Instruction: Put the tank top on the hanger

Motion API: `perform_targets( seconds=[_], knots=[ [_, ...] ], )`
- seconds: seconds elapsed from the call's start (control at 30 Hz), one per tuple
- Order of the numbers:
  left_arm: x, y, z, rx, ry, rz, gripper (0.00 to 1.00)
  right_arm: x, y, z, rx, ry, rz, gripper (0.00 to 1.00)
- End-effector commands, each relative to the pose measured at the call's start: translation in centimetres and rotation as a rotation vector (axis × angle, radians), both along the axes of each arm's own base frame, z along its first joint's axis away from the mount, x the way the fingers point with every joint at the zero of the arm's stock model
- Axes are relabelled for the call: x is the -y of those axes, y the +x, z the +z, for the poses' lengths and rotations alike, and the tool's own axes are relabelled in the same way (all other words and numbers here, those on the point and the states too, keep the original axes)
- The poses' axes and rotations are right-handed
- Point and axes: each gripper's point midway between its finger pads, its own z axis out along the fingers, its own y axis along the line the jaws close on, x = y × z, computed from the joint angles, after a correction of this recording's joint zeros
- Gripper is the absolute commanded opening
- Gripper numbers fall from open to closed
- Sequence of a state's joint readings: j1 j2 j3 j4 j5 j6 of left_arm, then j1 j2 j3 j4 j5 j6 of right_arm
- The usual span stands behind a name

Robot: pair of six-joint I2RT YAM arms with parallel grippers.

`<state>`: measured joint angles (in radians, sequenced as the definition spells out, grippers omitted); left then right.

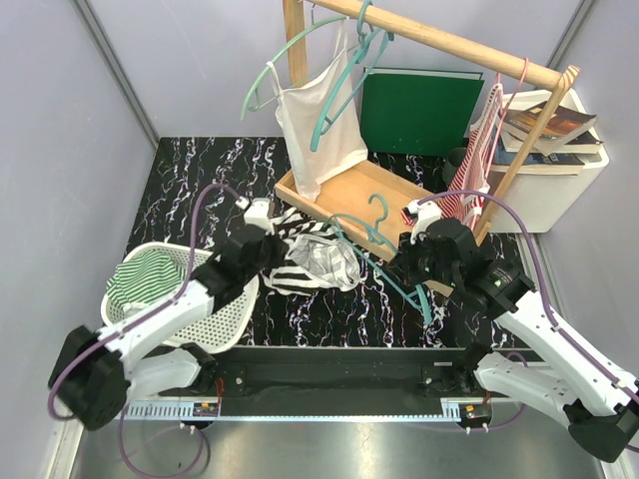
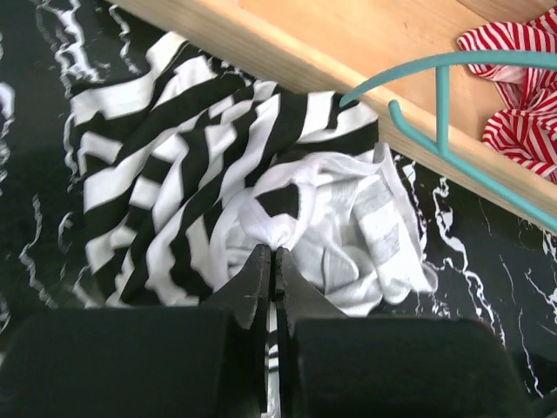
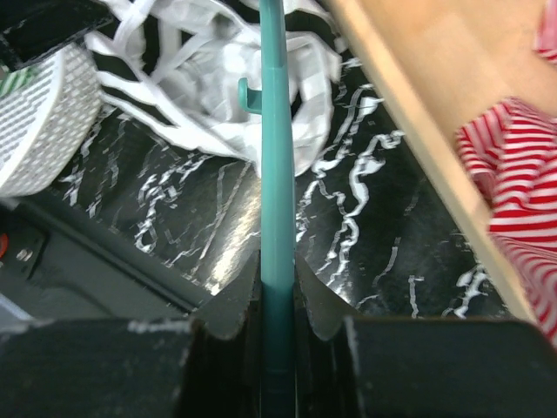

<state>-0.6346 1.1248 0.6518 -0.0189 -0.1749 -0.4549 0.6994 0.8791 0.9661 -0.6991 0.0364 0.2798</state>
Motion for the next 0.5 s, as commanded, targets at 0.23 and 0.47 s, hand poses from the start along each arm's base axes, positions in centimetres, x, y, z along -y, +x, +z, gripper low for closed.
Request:
perform_targets(
  seconds=[0.23, 0.47],
  knots=[
    [-4.6, -3.3, -0.9, -0.009, 0.018, 0.099, 0.0, -4.6, -4.6, 3.4, 0.015, 0.169, 0.348, 0.0],
    [-5.7, -2.7, -1.0, 0.003, 0.053, 0.143, 0.0, -4.8, -6.3, 2.9, -0.015, 0.132, 0.406, 0.0]
  ],
)
